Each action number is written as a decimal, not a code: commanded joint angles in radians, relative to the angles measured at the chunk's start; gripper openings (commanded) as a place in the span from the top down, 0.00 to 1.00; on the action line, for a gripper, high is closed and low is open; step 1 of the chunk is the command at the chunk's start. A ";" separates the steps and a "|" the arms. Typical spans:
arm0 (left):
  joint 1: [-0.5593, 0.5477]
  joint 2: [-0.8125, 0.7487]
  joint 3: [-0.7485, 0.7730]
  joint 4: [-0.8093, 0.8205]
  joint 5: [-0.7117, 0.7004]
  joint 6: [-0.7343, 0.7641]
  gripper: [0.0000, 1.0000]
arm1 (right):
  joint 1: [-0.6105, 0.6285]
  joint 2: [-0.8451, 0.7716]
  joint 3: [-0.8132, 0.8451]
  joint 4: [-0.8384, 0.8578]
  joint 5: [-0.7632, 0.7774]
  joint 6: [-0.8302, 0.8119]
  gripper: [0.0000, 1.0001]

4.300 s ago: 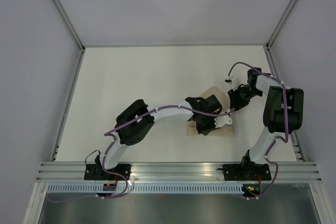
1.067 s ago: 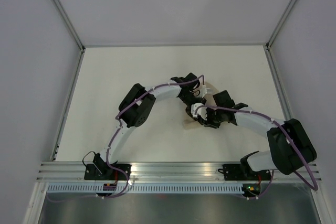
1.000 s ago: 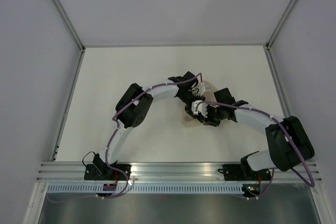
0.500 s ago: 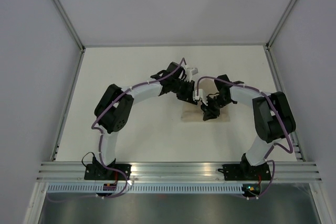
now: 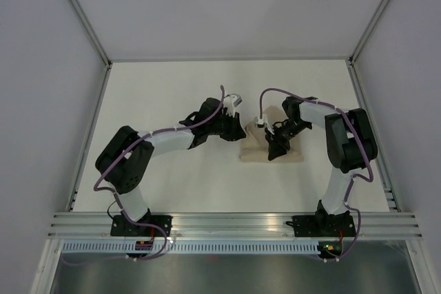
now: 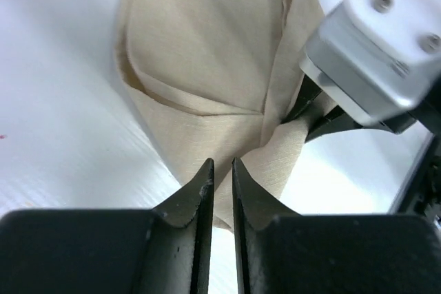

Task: Fold the napkin, place the utensils inside, and roll it up
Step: Roll the napkin with the utensil

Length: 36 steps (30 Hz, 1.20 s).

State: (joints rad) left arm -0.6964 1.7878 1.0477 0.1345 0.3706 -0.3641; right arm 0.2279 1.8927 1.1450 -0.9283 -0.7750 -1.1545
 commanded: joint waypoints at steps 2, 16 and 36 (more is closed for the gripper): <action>-0.023 -0.138 -0.151 0.319 -0.130 0.065 0.81 | -0.015 0.078 0.022 -0.121 0.002 -0.063 0.87; -0.351 -0.127 -0.230 0.271 -0.328 0.855 0.00 | -0.028 0.160 0.101 -0.176 -0.006 -0.059 0.87; -0.393 0.084 -0.072 0.145 -0.337 1.096 0.20 | -0.030 0.192 0.124 -0.179 0.008 -0.027 0.88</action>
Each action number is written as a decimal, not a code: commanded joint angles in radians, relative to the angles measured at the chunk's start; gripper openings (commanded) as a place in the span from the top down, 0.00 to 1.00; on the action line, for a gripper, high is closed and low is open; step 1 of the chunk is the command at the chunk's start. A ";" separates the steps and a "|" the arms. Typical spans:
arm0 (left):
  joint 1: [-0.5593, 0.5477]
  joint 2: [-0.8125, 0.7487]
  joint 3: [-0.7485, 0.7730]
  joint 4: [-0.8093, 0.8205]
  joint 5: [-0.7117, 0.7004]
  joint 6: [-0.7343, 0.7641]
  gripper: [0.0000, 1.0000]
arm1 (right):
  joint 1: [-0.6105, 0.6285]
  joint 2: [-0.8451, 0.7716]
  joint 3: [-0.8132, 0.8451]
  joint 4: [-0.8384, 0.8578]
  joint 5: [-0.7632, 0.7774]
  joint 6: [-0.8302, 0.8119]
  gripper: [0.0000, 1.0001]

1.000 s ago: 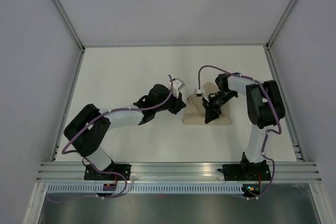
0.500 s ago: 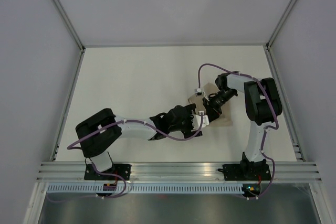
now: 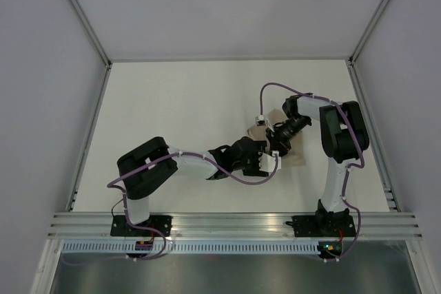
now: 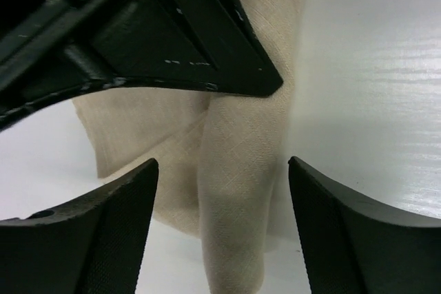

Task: Fold the napkin, place the utensils inside, and roll it up
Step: Roll the napkin with the utensil

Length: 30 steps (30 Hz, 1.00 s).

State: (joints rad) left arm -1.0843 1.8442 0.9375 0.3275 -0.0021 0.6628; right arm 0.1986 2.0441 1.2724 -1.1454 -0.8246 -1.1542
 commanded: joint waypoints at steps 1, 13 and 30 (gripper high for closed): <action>-0.005 0.039 0.047 -0.057 0.037 0.067 0.22 | 0.001 0.041 -0.004 0.038 0.056 -0.027 0.88; 0.007 0.108 0.165 -0.244 0.125 -0.012 0.88 | -0.001 0.041 -0.008 0.046 0.056 -0.021 0.88; 0.061 0.239 0.371 -0.591 0.321 -0.238 0.98 | -0.080 -0.212 -0.010 0.288 0.114 0.263 0.43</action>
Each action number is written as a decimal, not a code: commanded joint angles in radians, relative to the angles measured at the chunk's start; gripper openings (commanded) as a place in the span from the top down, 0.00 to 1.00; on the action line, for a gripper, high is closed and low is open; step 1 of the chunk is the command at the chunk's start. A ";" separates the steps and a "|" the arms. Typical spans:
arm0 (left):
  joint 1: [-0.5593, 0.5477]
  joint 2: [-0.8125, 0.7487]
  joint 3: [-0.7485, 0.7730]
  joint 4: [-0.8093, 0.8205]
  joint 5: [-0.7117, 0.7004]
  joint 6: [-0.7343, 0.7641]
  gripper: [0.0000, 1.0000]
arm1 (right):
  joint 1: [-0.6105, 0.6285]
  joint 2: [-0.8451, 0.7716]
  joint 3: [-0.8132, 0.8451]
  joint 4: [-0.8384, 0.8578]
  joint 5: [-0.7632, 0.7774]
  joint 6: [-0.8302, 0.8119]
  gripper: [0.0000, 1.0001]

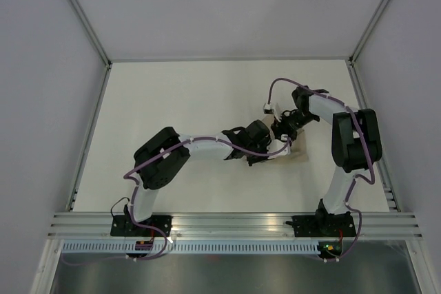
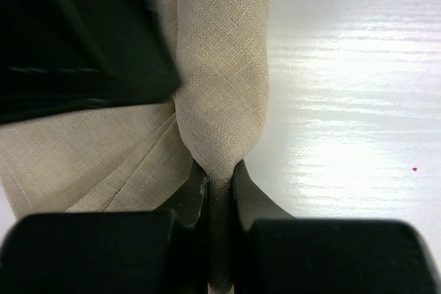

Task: Fold the napkin, place the utensils inside, and roll it up
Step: Roll the napkin with the utensil

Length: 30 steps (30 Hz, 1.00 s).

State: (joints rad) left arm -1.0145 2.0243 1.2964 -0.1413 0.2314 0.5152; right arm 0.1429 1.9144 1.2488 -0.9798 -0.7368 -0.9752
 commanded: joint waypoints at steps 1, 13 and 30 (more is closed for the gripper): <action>-0.007 0.062 0.014 -0.133 0.101 -0.099 0.98 | -0.044 -0.106 0.015 0.141 0.025 0.117 0.43; 0.039 0.209 0.237 -0.423 0.259 -0.190 0.98 | -0.265 -0.247 0.028 0.197 -0.045 0.205 0.43; 0.119 0.395 0.422 -0.670 0.483 -0.274 0.98 | -0.260 -0.623 -0.294 0.125 -0.076 -0.126 0.41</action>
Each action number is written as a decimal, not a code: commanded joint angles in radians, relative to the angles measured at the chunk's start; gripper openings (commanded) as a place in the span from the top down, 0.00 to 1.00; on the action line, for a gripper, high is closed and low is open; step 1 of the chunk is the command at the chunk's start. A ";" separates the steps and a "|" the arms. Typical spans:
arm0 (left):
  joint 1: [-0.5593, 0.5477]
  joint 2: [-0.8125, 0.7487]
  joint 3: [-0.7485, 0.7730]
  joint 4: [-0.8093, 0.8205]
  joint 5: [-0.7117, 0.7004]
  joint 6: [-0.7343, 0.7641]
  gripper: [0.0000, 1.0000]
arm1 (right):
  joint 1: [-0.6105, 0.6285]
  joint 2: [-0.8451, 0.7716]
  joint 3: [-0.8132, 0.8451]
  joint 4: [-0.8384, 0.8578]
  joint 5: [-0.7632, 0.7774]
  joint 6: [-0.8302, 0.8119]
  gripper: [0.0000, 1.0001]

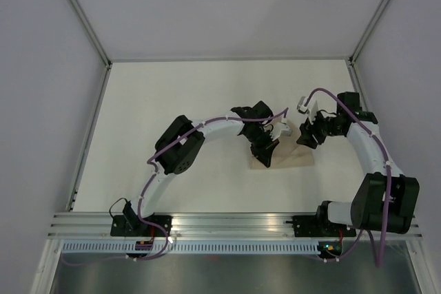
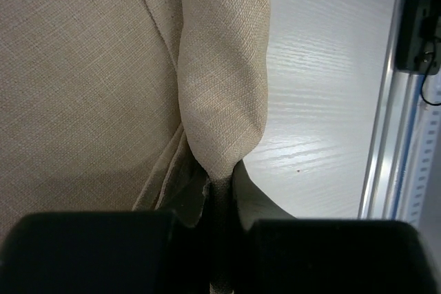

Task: Fold the napkin, place the utensils inside, and roll it up
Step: Roll the napkin with the utensil

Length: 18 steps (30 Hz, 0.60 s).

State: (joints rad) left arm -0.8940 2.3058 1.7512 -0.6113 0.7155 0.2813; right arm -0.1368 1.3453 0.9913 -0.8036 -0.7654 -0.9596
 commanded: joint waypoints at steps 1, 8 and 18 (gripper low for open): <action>0.001 0.128 -0.021 -0.215 0.012 -0.041 0.98 | 0.034 -0.069 -0.077 -0.049 -0.040 -0.175 0.41; 0.024 0.176 0.027 -0.268 0.038 -0.060 0.98 | 0.273 -0.283 -0.304 0.138 0.084 -0.122 0.38; 0.043 0.227 0.085 -0.307 0.061 -0.088 0.96 | 0.506 -0.249 -0.408 0.303 0.248 -0.065 0.35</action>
State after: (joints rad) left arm -0.8494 2.4283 1.8660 -0.7986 0.9424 0.2073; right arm 0.3344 1.0836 0.6029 -0.6018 -0.5785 -1.0401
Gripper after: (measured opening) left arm 0.103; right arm 0.644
